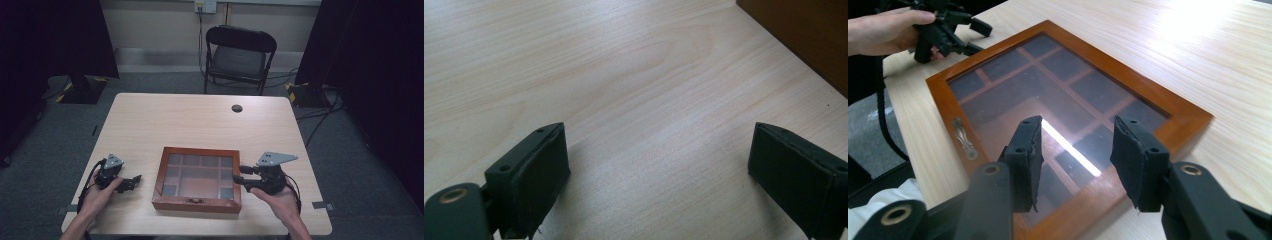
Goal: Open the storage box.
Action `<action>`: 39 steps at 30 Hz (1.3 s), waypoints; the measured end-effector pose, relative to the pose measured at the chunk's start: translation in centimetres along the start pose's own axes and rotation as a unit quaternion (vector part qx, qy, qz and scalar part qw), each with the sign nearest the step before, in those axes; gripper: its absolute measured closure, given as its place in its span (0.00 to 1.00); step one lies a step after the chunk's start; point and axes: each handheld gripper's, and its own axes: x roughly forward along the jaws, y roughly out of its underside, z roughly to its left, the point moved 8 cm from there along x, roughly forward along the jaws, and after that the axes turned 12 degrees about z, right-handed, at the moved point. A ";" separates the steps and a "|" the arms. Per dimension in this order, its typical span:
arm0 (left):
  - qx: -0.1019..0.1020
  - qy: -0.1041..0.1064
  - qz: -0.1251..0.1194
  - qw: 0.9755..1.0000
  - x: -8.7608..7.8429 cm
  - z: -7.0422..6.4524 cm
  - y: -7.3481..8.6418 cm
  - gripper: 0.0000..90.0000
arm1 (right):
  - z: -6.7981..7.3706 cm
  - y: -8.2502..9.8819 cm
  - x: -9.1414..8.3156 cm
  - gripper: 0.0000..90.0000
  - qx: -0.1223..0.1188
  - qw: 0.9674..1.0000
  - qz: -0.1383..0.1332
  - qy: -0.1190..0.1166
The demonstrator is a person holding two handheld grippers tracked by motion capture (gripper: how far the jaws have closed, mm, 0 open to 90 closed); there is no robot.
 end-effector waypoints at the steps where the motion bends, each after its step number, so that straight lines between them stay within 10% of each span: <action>1: -0.002 0.002 0.000 1.000 0.0 0.0 0.0 0.10 | 0.2 -0.2 0.1 0.62 -0.003 1.000 0.001 -0.002; 39: 0.003 0.004 0.001 1.000 0.1 0.0 0.0 0.09 | 8.7 -2.6 6.0 0.79 -0.114 0.987 0.039 -0.105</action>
